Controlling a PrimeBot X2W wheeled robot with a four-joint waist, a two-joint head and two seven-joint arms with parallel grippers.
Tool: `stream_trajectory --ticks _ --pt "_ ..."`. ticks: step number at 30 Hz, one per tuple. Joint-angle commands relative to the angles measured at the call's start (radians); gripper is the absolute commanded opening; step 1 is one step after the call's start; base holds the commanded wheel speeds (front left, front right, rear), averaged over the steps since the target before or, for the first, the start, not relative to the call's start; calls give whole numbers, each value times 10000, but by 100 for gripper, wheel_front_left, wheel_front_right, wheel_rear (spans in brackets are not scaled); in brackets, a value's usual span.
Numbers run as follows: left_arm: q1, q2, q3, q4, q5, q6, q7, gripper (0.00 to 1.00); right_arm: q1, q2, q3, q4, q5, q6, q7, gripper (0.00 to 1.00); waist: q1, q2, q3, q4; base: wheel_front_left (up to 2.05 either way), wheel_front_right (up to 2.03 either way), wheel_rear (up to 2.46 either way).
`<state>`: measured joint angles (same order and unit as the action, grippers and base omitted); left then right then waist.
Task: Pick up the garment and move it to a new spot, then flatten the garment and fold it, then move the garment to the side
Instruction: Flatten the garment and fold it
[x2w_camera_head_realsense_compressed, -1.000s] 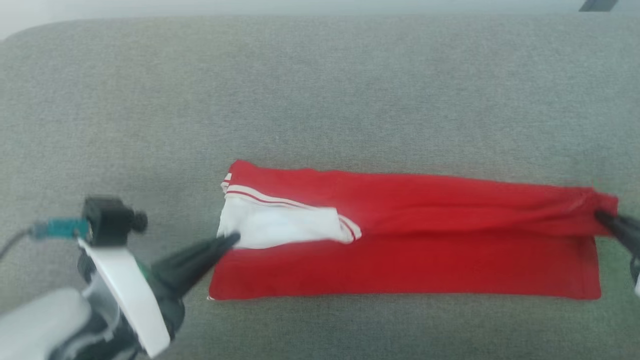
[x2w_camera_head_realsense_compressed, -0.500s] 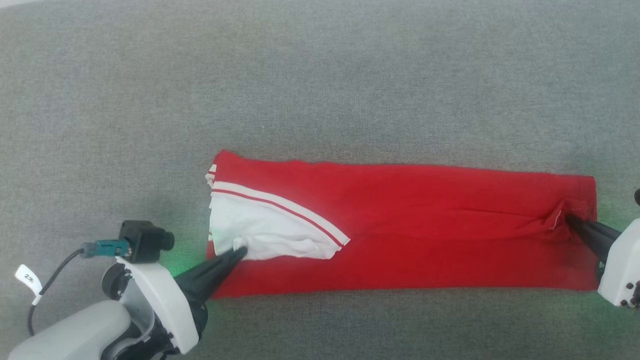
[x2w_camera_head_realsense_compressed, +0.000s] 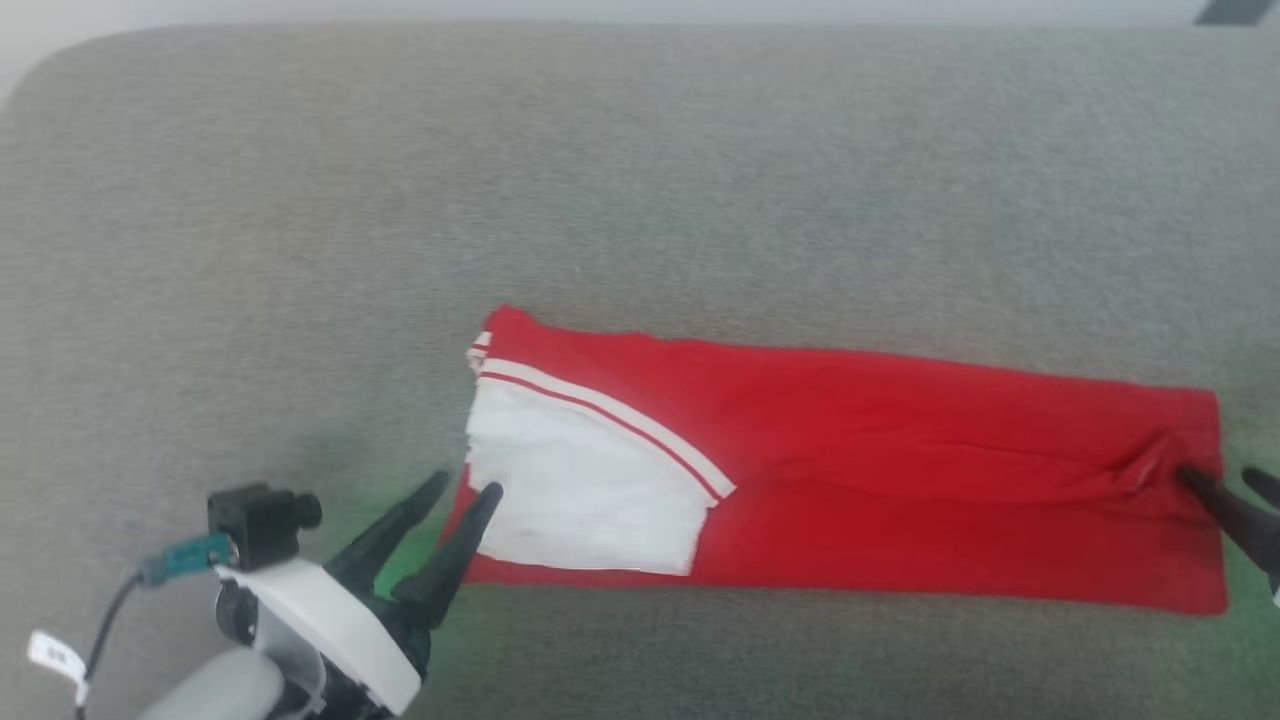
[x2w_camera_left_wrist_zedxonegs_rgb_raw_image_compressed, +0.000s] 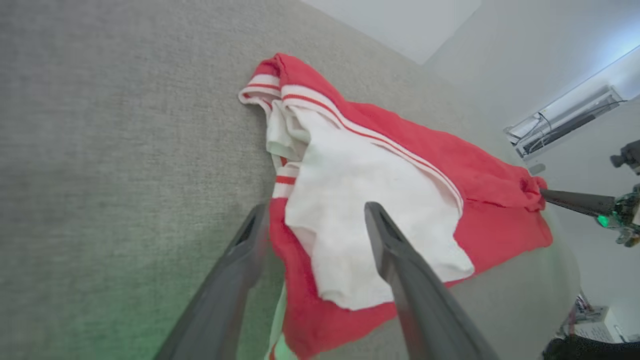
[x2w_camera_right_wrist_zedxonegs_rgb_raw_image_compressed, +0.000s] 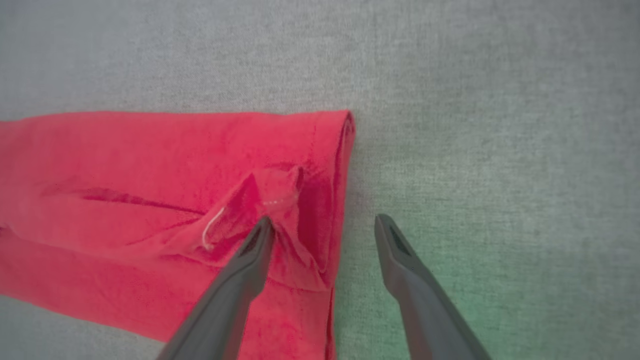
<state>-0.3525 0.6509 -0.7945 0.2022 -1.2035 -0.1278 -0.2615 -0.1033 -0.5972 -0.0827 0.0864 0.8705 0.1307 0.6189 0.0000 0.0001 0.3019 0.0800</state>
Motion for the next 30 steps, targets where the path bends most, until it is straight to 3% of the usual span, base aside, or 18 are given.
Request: stream_trajectory --ticks 1,9,17,18,19,20,21,22,23,24,30 --pt "345 -190 440 155 495 15 -42 100 82 112 -60 186 22 -1 172 100 0 -1 -205 265 0 0 0" --pt "1638 -1934 3014 697 3037 9 -43 100 -140 592 -133 1510 -200 1 1044 100 0 -1 -441 906 0 0 0" --pt "2215 -3344 5923 38 6749 -12 -44 100 -629 1209 371 2172 -712 27 1524 100 0 -1 -509 1000 0 0 0" --pt "2295 -3483 6169 -76 7184 -10 -44 100 -685 1276 413 2213 -769 27 1569 95 0 -1 -506 980 0 0 0" --pt "2366 -3686 6409 -191 7485 -15 -44 100 -725 1327 430 2251 -817 29 1581 56 0 -1 -503 957 0 0 0" --pt "2425 -3842 6657 -329 7777 -19 -46 100 -798 1365 434 2310 -878 29 1607 33 0 -1 -500 930 0 0 0" --pt "2425 -3842 6657 -329 7777 -19 -46 100 -798 1365 434 2310 -878 29 1607 33 0 -1 -500 930 0 0 0" --pt "2495 -3946 6859 -410 8048 -24 -46 100 -867 1397 452 2346 -933 29 1645 16 0 -1 -483 879 0 0 0" --pt "2553 -4061 6932 -462 8223 -26 -46 100 -910 1403 423 2407 -984 29 1650 12 0 -1 -472 843 0 0 0" --pt "2603 -4145 7001 -521 8299 -28 -46 100 -992 1396 341 2445 -1069 26 1590 0 0 -1 -457 789 0 0 0" --pt "2760 -4246 7190 -538 8442 -28 -45 100 -1653 1140 -620 2718 -1519 -22 1006 0 0 -1 -322 332 0 0 0"
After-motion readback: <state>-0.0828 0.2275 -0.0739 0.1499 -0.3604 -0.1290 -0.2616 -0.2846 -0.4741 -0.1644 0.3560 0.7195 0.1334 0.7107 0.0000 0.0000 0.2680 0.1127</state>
